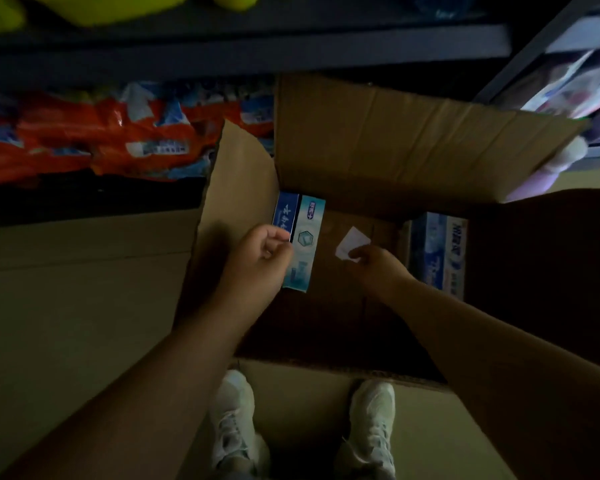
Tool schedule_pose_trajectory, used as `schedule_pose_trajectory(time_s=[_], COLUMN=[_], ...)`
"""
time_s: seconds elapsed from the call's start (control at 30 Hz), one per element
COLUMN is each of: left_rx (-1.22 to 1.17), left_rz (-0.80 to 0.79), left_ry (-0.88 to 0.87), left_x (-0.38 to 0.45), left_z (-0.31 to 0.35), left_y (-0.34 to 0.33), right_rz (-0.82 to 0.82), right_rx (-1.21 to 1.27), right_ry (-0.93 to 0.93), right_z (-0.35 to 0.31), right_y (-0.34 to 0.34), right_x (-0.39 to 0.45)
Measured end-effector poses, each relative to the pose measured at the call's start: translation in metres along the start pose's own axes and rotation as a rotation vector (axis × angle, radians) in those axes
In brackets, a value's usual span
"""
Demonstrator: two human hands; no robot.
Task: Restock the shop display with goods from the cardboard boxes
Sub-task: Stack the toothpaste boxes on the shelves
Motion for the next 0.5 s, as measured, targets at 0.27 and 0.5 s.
schedule_pose_trajectory(time_s=[0.27, 0.5], left_rx=[-0.093, -0.214], left_rz=[-0.012, 0.026], left_ry=[0.082, 0.171], left_x=[0.054, 0.057], left_z=[-0.045, -0.062], left_y=[-0.012, -0.01], right_rz=[-0.136, -0.296], right_rx=[0.085, 0.316], right_ry=[0.029, -0.122], right_z=[-0.011, -0.002], right_y=[-0.078, -0.118], right_x=[0.116, 0.138])
Point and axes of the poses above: each hand's wrist, its own x-axis towards the middle knuckle, its own y-axis out of the back of the hand, z = x × y, the point moved 4 cm from there along x, towards the middle knuckle, and after that the axes turned 7 degrees about -y, right-handed, at the moved point
